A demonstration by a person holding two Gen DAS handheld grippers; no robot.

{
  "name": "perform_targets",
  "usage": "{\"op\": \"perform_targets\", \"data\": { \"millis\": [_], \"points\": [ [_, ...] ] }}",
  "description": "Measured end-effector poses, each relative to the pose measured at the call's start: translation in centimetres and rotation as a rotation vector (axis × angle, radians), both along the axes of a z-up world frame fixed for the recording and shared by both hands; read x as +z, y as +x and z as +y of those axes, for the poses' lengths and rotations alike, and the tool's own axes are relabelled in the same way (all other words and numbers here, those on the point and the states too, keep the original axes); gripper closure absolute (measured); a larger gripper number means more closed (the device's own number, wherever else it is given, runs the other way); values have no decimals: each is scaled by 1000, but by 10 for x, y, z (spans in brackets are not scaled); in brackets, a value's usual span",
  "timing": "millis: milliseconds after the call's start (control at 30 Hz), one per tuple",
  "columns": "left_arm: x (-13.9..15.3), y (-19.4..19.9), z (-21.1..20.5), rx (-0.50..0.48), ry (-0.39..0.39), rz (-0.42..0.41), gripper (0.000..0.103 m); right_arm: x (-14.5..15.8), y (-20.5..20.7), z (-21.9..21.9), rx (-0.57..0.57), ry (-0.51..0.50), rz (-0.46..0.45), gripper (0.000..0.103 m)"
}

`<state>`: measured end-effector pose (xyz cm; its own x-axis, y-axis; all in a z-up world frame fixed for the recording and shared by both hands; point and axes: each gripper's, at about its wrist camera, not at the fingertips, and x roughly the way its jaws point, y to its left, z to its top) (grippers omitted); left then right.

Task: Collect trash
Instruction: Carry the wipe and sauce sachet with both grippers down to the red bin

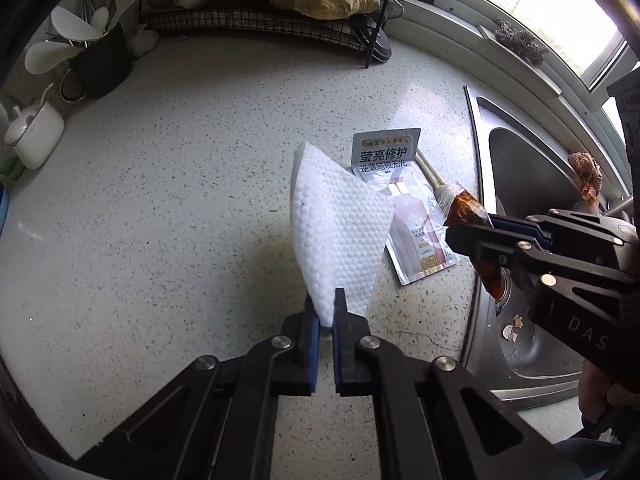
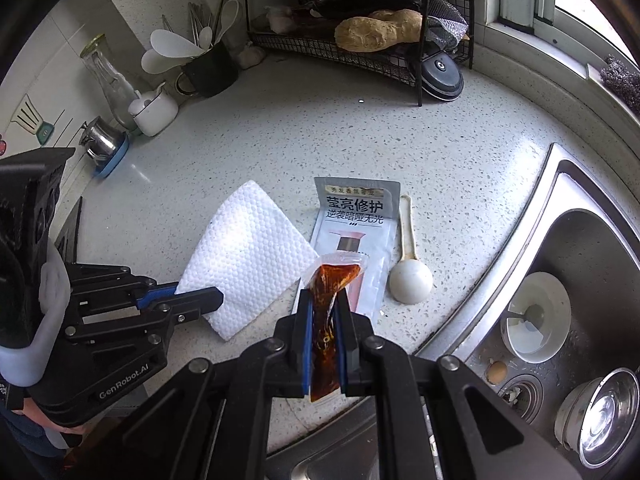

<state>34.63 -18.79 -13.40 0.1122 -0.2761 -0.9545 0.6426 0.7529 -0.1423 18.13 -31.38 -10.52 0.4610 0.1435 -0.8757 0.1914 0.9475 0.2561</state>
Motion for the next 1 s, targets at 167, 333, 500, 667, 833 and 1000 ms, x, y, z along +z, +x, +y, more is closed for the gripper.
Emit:
{"op": "perform_targets", "data": {
  "millis": [167, 333, 500, 667, 833, 1000],
  "points": [
    [18, -9, 24, 53, -18, -26, 99, 13, -2, 28, 47, -3, -32, 94],
    [31, -29, 58, 113, -19, -52, 99, 22, -9, 60, 101, -9, -58, 94],
    [42, -59, 98, 175, -14, -76, 99, 26, -22, 98, 163, -9, -79, 94],
    [55, -94, 138, 235, -12, -101, 99, 28, -39, 138, 218, -5, -94, 94],
    [61, -135, 176, 273, -5, -133, 99, 30, -65, 173, 267, -9, -106, 95],
    [59, -183, 207, 308, -4, -119, 99, 23, -98, 199, 304, -23, -93, 94]
  ]
}}
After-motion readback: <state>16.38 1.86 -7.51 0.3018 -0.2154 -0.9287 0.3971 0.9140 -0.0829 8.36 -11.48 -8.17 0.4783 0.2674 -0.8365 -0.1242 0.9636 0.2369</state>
